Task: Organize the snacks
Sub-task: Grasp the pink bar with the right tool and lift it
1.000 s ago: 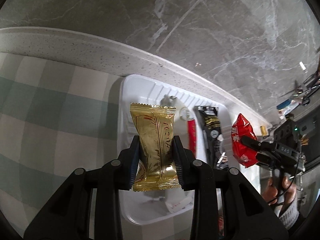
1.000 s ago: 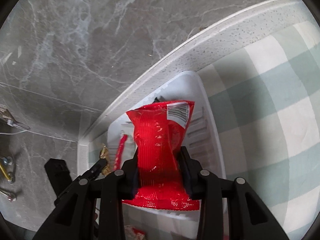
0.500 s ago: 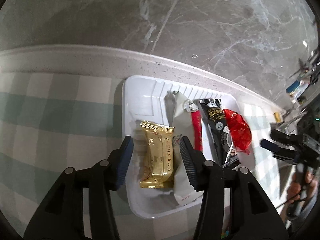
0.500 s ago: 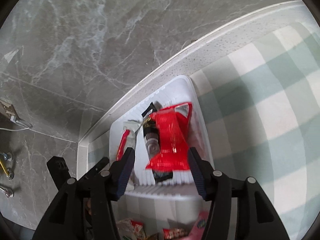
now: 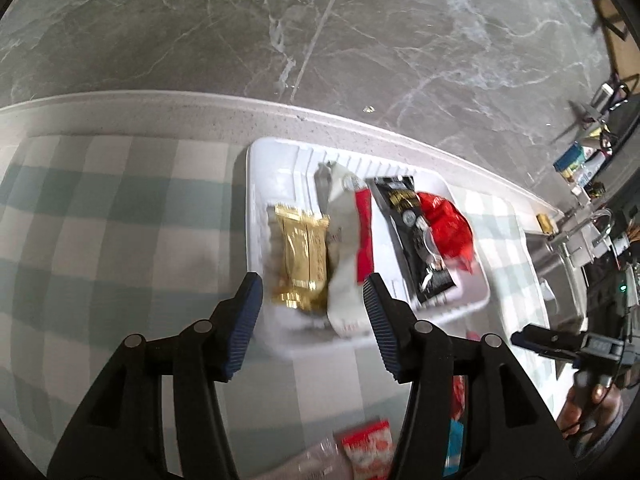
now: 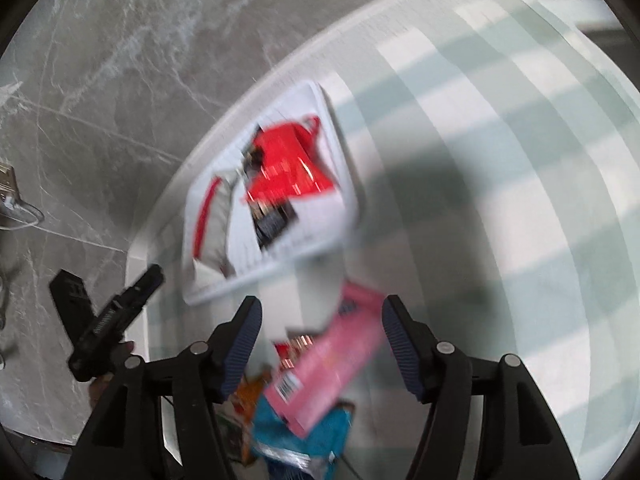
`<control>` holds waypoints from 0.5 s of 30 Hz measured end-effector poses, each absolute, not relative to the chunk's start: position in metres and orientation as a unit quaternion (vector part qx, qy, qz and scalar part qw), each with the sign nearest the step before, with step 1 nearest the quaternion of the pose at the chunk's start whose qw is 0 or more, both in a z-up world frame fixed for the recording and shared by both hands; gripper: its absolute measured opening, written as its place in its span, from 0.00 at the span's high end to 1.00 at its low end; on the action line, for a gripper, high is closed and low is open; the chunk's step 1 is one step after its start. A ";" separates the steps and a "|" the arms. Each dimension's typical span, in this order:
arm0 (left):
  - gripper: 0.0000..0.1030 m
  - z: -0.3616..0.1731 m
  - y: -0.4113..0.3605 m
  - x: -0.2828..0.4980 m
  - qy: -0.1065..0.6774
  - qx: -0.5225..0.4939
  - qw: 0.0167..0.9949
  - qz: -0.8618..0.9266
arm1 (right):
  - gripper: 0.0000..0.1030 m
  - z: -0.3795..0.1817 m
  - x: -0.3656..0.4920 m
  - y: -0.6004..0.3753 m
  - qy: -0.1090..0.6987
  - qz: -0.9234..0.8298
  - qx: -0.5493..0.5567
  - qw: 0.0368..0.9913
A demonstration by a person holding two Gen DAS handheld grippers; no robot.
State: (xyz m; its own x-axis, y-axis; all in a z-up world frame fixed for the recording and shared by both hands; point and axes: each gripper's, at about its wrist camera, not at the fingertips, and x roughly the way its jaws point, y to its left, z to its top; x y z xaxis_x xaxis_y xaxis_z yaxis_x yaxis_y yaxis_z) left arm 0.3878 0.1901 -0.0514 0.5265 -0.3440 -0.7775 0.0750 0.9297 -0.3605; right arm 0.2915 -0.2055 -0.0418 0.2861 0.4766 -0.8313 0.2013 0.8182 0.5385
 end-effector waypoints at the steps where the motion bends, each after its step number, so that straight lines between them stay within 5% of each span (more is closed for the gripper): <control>1: 0.51 -0.051 0.191 0.384 0.472 -0.144 0.861 -0.122 | 0.36 -0.044 0.286 -0.204 0.595 0.090 0.288 0.745; 15: 0.51 -0.046 0.169 0.303 0.480 -0.093 0.856 -0.168 | 0.35 -0.078 0.263 -0.178 0.631 0.089 0.330 0.697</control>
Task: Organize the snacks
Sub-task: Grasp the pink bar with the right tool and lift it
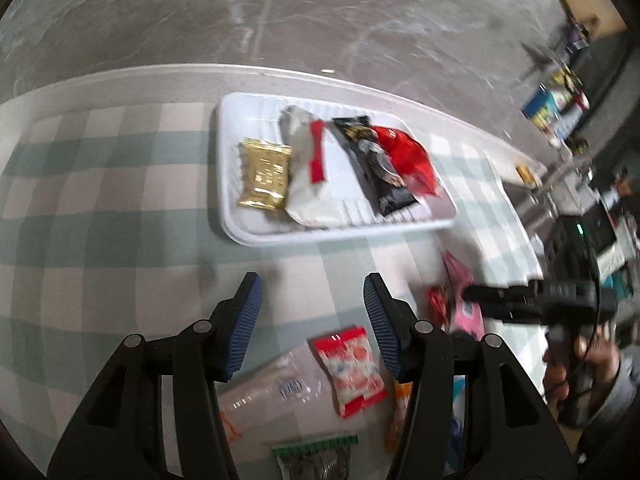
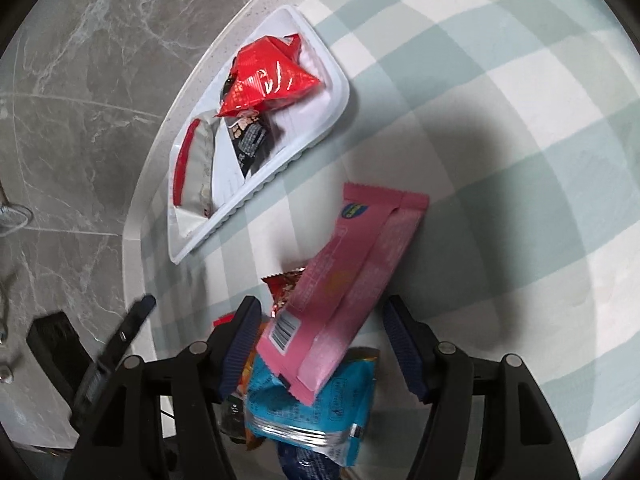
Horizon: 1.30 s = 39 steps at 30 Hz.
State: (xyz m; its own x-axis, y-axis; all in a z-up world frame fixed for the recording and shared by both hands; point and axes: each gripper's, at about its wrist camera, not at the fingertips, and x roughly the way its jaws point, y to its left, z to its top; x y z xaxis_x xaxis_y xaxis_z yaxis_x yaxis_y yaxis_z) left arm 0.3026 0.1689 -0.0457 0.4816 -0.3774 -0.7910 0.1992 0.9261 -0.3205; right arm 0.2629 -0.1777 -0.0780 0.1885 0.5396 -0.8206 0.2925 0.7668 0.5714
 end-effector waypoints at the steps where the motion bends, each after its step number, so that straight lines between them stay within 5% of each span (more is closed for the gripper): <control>1: 0.51 -0.044 0.163 0.296 0.478 -0.079 0.856 -0.178 | 0.35 -0.079 0.263 -0.177 0.631 0.087 0.333 0.695; 6: 0.51 -0.034 0.134 0.275 0.465 -0.018 0.856 -0.223 | 0.42 -0.080 0.264 -0.177 0.630 0.088 0.331 0.696; 11: 0.47 -0.029 0.092 0.252 0.451 0.067 0.842 -0.290 | 0.68 -0.085 0.261 -0.185 0.632 0.090 0.329 0.696; 14: 0.47 -0.032 0.066 0.238 0.445 0.122 0.823 -0.331 | 0.74 -0.088 0.257 -0.193 0.629 0.097 0.336 0.694; 31: 0.47 -0.061 -0.018 0.184 0.368 0.392 0.728 -0.425 | 0.75 -0.080 0.228 -0.220 0.616 0.105 0.305 0.718; 39: 0.47 -0.050 -0.019 0.208 0.460 0.268 0.729 -0.430 | 0.75 -0.077 0.214 -0.233 0.607 0.092 0.310 0.726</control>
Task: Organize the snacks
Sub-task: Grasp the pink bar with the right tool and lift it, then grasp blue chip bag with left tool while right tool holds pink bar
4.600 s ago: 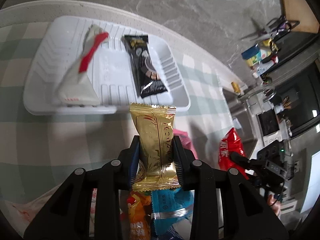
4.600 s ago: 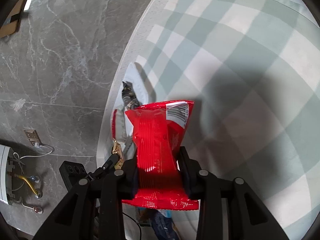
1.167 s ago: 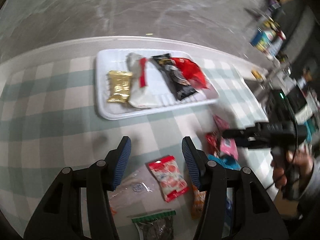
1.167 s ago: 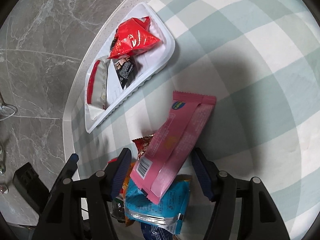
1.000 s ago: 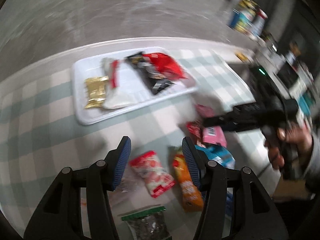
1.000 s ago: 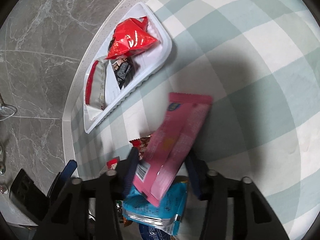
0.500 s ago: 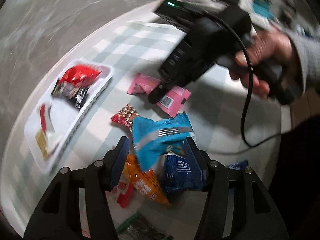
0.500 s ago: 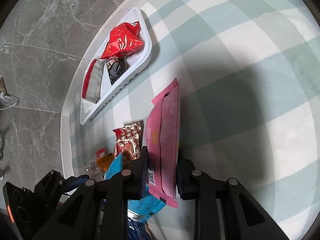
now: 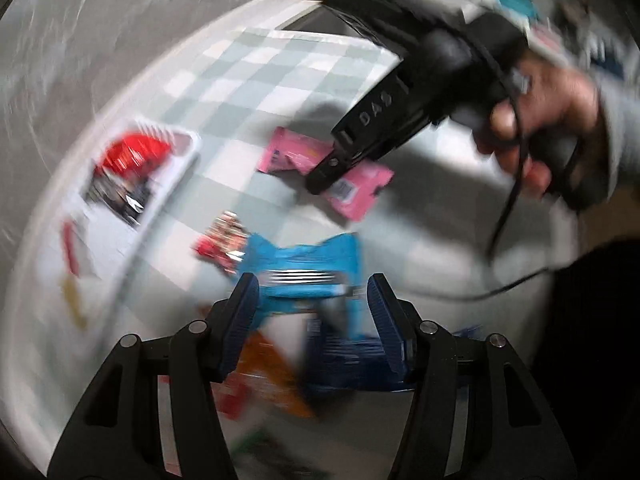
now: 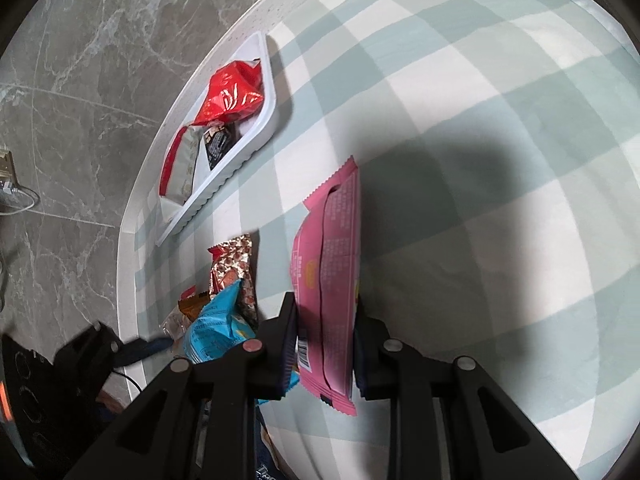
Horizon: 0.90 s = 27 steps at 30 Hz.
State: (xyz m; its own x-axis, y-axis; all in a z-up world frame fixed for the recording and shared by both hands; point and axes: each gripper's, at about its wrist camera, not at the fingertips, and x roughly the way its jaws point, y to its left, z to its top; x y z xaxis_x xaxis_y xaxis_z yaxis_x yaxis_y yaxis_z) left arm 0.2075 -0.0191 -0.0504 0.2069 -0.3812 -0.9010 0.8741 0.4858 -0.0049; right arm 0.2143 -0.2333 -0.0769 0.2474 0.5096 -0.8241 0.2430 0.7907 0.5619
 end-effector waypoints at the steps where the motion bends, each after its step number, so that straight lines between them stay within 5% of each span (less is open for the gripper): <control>1: 0.46 -0.049 -0.018 0.210 0.478 0.235 0.726 -0.436 | 0.75 -0.077 0.213 -0.235 0.605 0.091 0.312 0.727; 11: 0.45 -0.079 -0.008 0.248 0.616 0.038 0.711 -0.337 | 0.74 -0.079 0.207 -0.241 0.593 0.089 0.333 0.728; 27: 0.45 -0.108 -0.023 0.274 0.646 -0.023 0.725 -0.236 | 0.74 -0.078 0.202 -0.246 0.587 0.101 0.325 0.735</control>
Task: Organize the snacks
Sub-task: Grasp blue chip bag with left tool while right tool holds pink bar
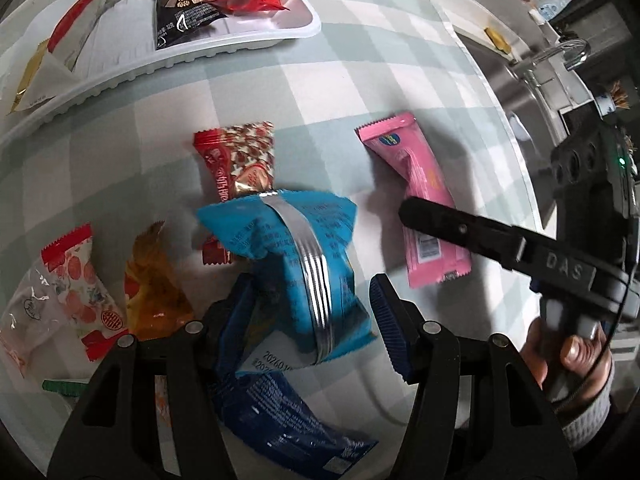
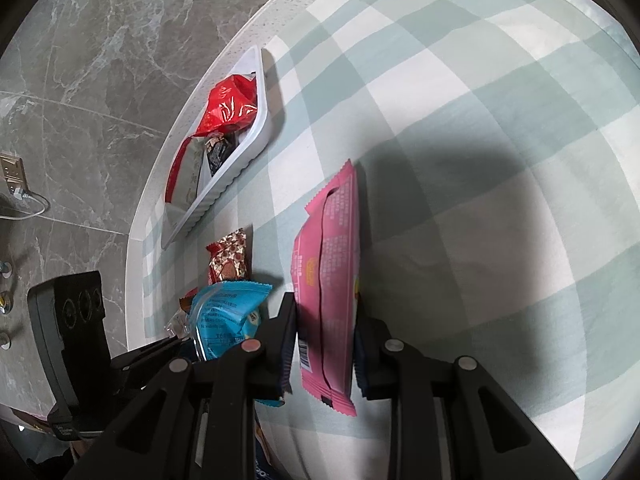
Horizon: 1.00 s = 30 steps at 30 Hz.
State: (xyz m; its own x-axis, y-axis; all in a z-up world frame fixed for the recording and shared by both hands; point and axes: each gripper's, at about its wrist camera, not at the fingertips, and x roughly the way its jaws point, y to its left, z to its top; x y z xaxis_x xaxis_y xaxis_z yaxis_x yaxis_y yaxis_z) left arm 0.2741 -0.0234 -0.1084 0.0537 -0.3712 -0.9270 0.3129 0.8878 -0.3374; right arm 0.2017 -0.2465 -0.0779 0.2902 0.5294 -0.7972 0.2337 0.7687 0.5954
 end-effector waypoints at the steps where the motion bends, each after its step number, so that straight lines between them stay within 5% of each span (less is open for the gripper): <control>1: 0.45 -0.109 -0.025 0.275 0.646 -0.022 0.727 -0.234 | 0.74 -0.078 0.201 -0.247 0.587 0.101 0.324 0.735; 6: 0.46 -0.112 -0.034 0.277 0.631 -0.007 0.740 -0.233 | 0.74 -0.078 0.201 -0.246 0.585 0.108 0.319 0.738; 17: 0.70 -0.113 -0.031 0.272 0.606 -0.038 0.749 -0.267 | 0.76 -0.081 0.194 -0.257 0.567 0.132 0.354 0.732; 30: 0.70 -0.082 -0.007 0.267 0.592 -0.119 0.738 -0.303 | 0.76 -0.068 0.186 -0.267 0.546 0.147 0.406 0.718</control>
